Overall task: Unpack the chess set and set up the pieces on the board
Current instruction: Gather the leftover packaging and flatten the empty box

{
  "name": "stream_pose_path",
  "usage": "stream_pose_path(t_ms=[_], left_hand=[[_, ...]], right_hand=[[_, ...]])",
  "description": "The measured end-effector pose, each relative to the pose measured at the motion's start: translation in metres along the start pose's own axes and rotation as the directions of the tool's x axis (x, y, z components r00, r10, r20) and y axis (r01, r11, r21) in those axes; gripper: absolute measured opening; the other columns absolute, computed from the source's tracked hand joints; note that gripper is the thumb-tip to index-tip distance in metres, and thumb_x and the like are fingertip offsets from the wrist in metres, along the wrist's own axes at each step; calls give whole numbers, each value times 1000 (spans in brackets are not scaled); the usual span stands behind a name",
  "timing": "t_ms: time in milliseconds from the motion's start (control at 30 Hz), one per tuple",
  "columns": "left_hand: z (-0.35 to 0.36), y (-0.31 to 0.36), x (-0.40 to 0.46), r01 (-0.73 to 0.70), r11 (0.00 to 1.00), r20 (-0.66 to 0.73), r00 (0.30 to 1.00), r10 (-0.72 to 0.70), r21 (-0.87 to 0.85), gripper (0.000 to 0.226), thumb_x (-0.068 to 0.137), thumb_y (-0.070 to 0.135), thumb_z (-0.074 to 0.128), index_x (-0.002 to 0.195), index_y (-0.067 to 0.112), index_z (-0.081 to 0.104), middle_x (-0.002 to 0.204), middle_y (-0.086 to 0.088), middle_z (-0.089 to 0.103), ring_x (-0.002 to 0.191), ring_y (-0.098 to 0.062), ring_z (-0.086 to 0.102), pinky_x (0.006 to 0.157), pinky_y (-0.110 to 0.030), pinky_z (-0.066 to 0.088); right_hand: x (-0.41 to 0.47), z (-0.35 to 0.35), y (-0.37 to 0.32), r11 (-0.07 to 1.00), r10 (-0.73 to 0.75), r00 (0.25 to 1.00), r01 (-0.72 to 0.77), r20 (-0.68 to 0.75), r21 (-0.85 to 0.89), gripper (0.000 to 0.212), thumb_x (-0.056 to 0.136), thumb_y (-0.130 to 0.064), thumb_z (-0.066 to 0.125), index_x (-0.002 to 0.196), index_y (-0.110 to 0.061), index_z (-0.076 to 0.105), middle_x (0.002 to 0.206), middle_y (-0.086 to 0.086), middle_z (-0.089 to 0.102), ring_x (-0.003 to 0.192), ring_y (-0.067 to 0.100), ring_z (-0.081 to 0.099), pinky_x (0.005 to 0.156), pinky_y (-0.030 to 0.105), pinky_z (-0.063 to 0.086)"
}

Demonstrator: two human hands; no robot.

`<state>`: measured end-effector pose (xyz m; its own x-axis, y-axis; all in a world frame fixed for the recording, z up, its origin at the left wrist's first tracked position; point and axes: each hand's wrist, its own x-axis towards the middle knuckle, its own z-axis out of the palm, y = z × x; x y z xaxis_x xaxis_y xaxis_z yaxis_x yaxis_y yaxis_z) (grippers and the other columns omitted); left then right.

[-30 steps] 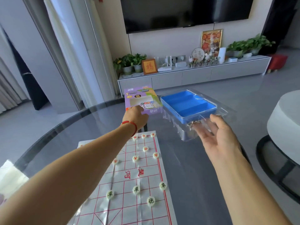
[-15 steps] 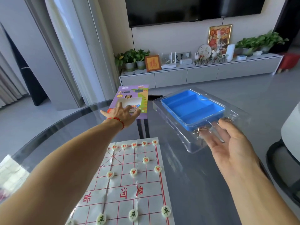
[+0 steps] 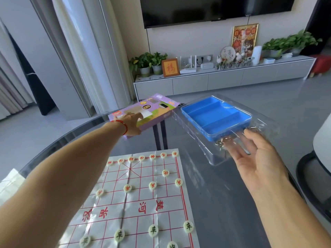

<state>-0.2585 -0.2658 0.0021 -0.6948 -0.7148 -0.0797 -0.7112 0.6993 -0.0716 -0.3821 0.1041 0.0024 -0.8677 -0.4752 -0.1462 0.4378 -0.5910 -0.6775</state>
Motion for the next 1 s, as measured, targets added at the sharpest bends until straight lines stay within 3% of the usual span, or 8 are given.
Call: stream_pose_path(t_ms=[100, 267, 400, 600, 733, 833, 933, 1000], left_hand=[[4, -12, -7, 55, 990, -54, 997, -49, 130, 75, 78, 20, 66, 145, 26, 35, 152, -4, 31, 143, -30, 24, 109, -68, 26], [27, 38, -12, -27, 996, -156, 988, 14, -85, 82, 80, 53, 63, 150, 45, 21, 156, -1, 26, 145, -34, 20, 103, -82, 15], [31, 77, 2, 50, 970, -149, 985, -87, -237, 81, 76, 64, 59, 146, 36, 29, 146, -1, 39, 139, -36, 27, 97, -84, 21], [30, 87, 5, 220, 927, -121, 956, -266, -305, 96, 69, 73, 66, 142, 21, 33, 152, -5, 18, 140, -38, 21, 95, -74, 37], [24, 61, -5, 3, 987, -225, 974, -40, -161, 74, 84, 70, 55, 135, 17, 44, 144, -13, 35, 127, -42, 36, 94, -58, 44], [15, 39, -17, -215, 964, -419, 899, 132, -157, 31, 106, 32, 39, 119, 9, 57, 110, -21, 59, 107, -41, 53, 86, -47, 41], [2, 20, -36, -153, 896, -476, 877, -72, -418, 40, 106, 32, 29, 105, 4, 58, 98, -25, 63, 92, -38, 57, 78, -40, 41], [-7, 11, -50, -54, 776, -403, 876, -265, -629, 45, 107, 33, 29, 100, 3, 61, 96, -22, 62, 88, -33, 54, 73, -34, 36]], right_hand=[[0, 2, -1, 1000, -10, 1000, 10, -3, -4, 8, 96, -11, 65, 100, -17, 68, 129, 10, 70, 109, 26, 73, 86, 41, 62], [0, 6, 1, 1000, -12, 1000, 12, -5, -3, 7, 95, -11, 65, 96, -18, 68, 137, 14, 64, 114, 27, 71, 86, 40, 62], [-2, 7, 2, 1000, -5, 1000, 5, -3, -14, 7, 95, -12, 65, 97, -18, 68, 138, 14, 63, 109, 26, 73, 84, 39, 62], [-3, 4, 0, 999, -15, 1000, 15, -5, -28, 8, 97, -11, 64, 97, -18, 68, 133, 14, 67, 108, 26, 73, 84, 39, 62], [-3, 7, -2, 999, -12, 1000, 11, -5, -32, 8, 96, -12, 64, 99, -18, 68, 129, 9, 70, 110, 25, 73, 85, 40, 62], [-6, 10, -3, 1000, 2, 1000, -2, -11, -26, 8, 95, -12, 66, 101, -17, 67, 129, 9, 70, 111, 26, 72, 84, 40, 62], [-14, 14, -5, 1000, 18, 1000, -18, -16, -24, 12, 94, -14, 65, 106, -16, 66, 124, 8, 73, 109, 27, 73, 86, 40, 62], [-23, 18, -8, 999, 37, 999, -37, -23, -12, 13, 94, -16, 65, 107, -16, 64, 117, 6, 75, 101, 26, 74, 82, 37, 62]])
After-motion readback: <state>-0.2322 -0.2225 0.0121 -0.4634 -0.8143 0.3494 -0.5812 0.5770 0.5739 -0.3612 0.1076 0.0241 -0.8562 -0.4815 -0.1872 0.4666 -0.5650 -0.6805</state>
